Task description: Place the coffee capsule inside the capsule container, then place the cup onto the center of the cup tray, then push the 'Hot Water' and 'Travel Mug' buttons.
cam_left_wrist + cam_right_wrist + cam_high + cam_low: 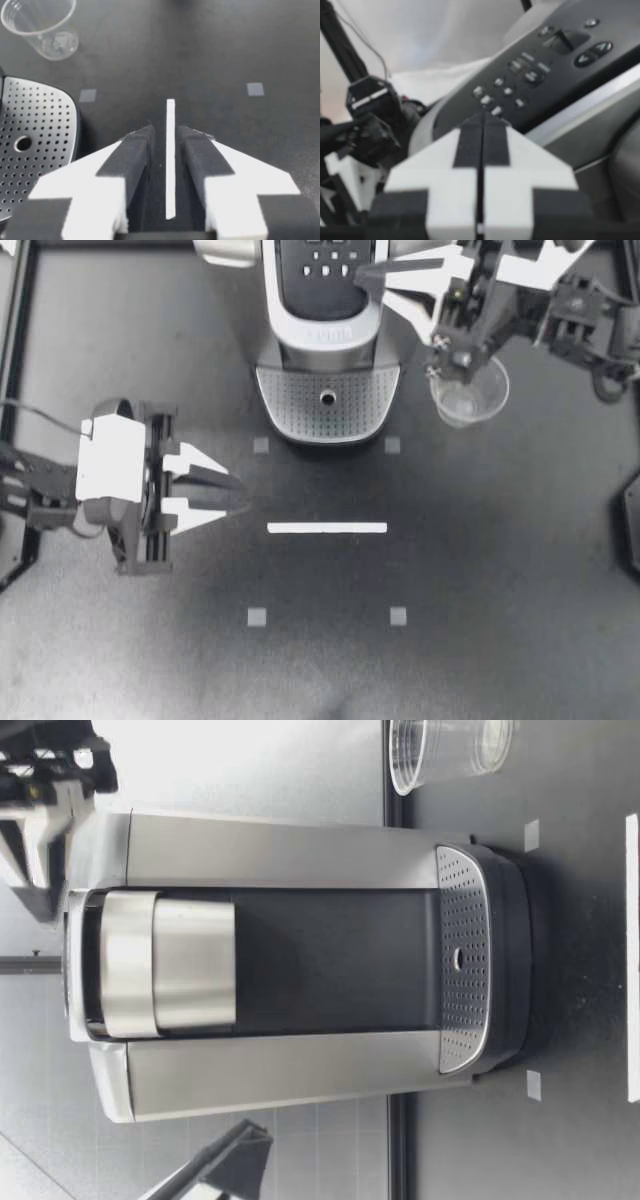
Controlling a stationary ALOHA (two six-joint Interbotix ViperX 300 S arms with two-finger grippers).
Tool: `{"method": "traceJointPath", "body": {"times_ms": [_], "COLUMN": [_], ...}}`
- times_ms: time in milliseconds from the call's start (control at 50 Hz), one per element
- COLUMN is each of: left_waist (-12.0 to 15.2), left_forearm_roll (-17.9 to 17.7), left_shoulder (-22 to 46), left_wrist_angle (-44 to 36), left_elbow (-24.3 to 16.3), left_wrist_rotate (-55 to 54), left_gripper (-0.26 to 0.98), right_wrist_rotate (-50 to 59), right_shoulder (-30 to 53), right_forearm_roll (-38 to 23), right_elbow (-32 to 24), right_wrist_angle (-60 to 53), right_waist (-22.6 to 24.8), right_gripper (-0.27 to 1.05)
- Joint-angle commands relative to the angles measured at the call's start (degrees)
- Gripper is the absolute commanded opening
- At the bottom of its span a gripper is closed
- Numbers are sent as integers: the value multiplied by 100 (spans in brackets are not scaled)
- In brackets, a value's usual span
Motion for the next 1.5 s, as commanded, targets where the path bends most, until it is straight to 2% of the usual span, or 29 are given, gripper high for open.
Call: {"method": "traceJointPath", "body": {"times_ms": [0, 220, 340, 520, 700, 940, 1260, 1480], "left_waist": [9, 0, 0, 9, 0, 9, 0, 0], "left_forearm_roll": [0, 0, -9, -9, -9, -9, -9, -18], "left_shoulder": [-53, -44, -35, -26, -9, 35, 35, 35], "left_wrist_angle": [-26, -26, -35, -44, -123, -149, -149, -149], "left_elbow": [-62, -62, -44, -44, -44, 9, 18, 35], "left_wrist_rotate": [-9, -9, -9, -9, -9, -9, -9, -9], "left_gripper": [25, 25, 25, 25, 25, 25, 25, 25], "right_wrist_rotate": [9, 97, 299, 809, 1389, 1582, 1617, 1617], "right_shoulder": [-448, -1468, -1872, -2118, -2145, -1925, -1459, -1002], "right_forearm_roll": [70, 756, 1125, 1178, 1169, 1169, 1169, 1169], "right_elbow": [53, 1099, 1767, 2276, 2707, 2927, 2900, 2813], "right_wrist_angle": [62, 1028, 1793, 2496, 2733, 2733, 2382, 2153], "right_waist": [26, -62, -325, -738, -1248, -1371, -1371, -1371], "right_gripper": [3, 3, 3, 3, 4, 16, 54, 55]}}
